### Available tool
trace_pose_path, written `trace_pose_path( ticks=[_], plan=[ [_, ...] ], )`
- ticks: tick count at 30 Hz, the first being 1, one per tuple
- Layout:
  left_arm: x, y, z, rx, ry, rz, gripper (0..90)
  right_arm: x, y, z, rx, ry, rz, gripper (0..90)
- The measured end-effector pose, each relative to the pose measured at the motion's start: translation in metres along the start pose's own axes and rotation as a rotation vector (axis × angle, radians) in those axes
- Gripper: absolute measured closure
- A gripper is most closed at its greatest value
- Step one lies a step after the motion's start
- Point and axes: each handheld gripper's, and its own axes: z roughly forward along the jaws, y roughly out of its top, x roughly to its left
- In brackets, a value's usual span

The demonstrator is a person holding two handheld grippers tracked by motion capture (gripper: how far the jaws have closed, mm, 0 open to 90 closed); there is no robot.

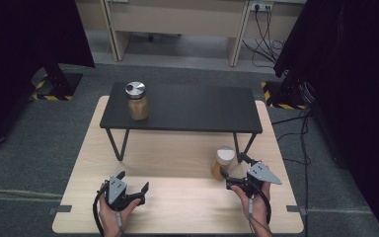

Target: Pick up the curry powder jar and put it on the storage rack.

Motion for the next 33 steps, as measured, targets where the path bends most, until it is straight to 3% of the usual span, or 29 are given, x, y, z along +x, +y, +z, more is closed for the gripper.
trace_pose_path(
  ticks=[14, 28, 33],
  plan=[
    [0.000, 0.000, 0.000, 0.001, -0.001, -0.002, 2.6, -0.004, -0.003, 0.026, 0.005, -0.004, -0.002, 13.6],
    [0.000, 0.000, 0.000, 0.003, 0.000, 0.000, 2.6, -0.010, -0.010, 0.030, -0.022, 0.028, 0.009, 32.3],
    [0.000, 0.001, 0.000, 0.004, -0.001, 0.001, 2.6, -0.011, -0.013, 0.030, -0.033, 0.031, 0.010, 33.7]
  ],
)
